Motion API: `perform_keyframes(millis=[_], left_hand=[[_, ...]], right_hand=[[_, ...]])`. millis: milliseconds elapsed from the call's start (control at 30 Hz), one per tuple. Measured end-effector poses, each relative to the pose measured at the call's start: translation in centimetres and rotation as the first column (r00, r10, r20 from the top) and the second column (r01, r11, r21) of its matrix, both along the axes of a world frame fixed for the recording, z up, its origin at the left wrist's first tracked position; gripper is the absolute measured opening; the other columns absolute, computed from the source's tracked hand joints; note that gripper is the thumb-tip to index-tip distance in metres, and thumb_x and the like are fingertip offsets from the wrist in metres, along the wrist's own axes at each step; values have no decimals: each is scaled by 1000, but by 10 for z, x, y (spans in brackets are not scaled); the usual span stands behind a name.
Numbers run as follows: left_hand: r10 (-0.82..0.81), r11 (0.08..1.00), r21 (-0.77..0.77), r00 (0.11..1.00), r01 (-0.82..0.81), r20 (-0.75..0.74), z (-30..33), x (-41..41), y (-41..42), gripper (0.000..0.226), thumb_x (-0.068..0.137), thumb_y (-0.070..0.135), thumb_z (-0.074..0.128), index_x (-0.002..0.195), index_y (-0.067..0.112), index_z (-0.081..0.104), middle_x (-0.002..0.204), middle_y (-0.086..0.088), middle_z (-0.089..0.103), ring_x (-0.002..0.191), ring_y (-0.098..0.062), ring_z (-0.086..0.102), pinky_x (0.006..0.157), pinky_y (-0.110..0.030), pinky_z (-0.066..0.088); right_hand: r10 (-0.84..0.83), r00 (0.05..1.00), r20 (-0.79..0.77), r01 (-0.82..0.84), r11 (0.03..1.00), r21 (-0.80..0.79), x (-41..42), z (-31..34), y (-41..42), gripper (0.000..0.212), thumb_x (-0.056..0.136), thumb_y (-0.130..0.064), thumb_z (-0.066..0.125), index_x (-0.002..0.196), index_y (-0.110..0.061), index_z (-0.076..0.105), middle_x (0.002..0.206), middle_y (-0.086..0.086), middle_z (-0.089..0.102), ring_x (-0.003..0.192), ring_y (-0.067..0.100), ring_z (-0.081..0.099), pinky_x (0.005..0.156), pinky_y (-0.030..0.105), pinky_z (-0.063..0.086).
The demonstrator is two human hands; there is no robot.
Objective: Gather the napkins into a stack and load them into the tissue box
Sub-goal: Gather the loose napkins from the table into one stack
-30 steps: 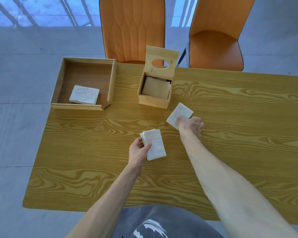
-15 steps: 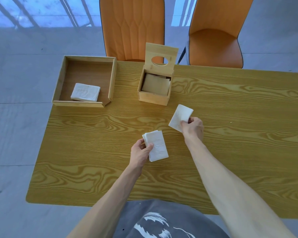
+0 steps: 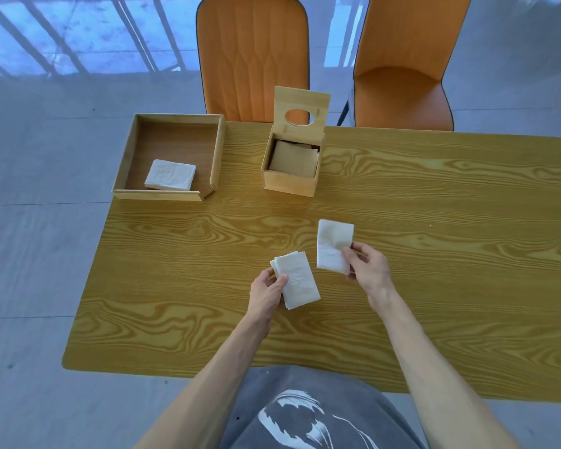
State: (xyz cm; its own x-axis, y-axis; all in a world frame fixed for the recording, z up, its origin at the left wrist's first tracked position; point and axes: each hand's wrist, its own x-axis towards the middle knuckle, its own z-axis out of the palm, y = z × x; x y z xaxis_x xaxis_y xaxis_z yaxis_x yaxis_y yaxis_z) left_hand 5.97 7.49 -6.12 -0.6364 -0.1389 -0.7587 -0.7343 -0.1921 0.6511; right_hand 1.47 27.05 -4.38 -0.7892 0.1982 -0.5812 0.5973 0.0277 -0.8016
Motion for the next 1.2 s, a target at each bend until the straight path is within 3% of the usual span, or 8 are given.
perform_keyframes(millis=[300, 500, 633, 833, 967, 1033, 1133, 1200], left_hand=[[-19, 999, 45, 1000, 20, -15, -2, 7, -4, 17, 97, 22, 57, 112, 18, 64, 101, -8, 74, 87, -24, 70, 80, -40, 57], [-18, 998, 66, 1000, 19, -6, -3, 6, -5, 19, 95, 29, 58, 106, 16, 68, 99, -9, 75, 87, -23, 70, 81, -41, 55], [-26, 996, 86, 1000, 26, -7, -2, 4, -7, 39, 95, 46, 53, 109, 14, 70, 104, -11, 76, 91, -26, 71, 84, -43, 55], [-28, 996, 82, 999, 32, -44, -2, 0, -4, 36, 84, 21, 76, 117, 13, 62, 102, -5, 76, 95, -23, 73, 84, -40, 59], [1, 982, 191, 997, 14, -79, 4, -8, -9, 29, 88, 15, 72, 116, 14, 64, 101, -5, 77, 91, -22, 74, 79, -39, 59], [40, 959, 282, 994, -9, -103, 8, -15, -13, 28, 89, 11, 69, 117, 13, 63, 105, -8, 75, 94, -24, 72, 82, -40, 59], [76, 925, 380, 989, -23, -125, 15, -23, -17, 32, 90, 4, 67, 121, 11, 61, 107, -10, 72, 99, -25, 69, 89, -43, 57], [63, 915, 403, 988, -1, -140, 17, -29, -23, 35, 88, 2, 69, 121, 9, 60, 108, -10, 72, 100, -25, 69, 92, -42, 56]], right_hand=[[297, 952, 70, -283, 945, -164, 28, -14, -23, 22, 95, -18, 65, 115, -9, 65, 100, 5, 72, 79, 9, 68, 58, 18, 55], [323, 945, 46, -321, 946, -39, 32, -24, -31, 24, 93, -25, 68, 112, -10, 67, 98, 5, 72, 71, 7, 64, 49, 16, 47], [346, 938, 17, -346, 933, 96, 31, -31, -32, 22, 89, -34, 72, 104, -19, 70, 92, -3, 73, 77, 8, 67, 57, 19, 48], [328, 945, -18, -322, 935, 151, 29, -33, -35, 23, 83, -30, 78, 101, -16, 73, 90, -3, 75, 82, 13, 71, 66, 22, 54], [315, 949, -21, -303, 926, 226, 25, -27, -32, 48, 74, -51, 80, 111, -25, 67, 98, -6, 72, 89, 8, 69, 79, 25, 56], [328, 944, 13, -328, 938, 110, 19, -20, -31, 53, 74, -55, 79, 115, -26, 65, 101, -5, 73, 86, 5, 69, 73, 21, 55], [394, 917, 58, -388, 917, -95, 12, -7, -30, 38, 82, -44, 77, 112, -22, 69, 77, -8, 64, 58, 0, 55, 47, 16, 39], [394, 919, 12, -391, 913, -114, 8, -3, -30, 31, 81, -37, 79, 104, -16, 72, 67, -7, 57, 52, 4, 47, 45, 17, 35]])
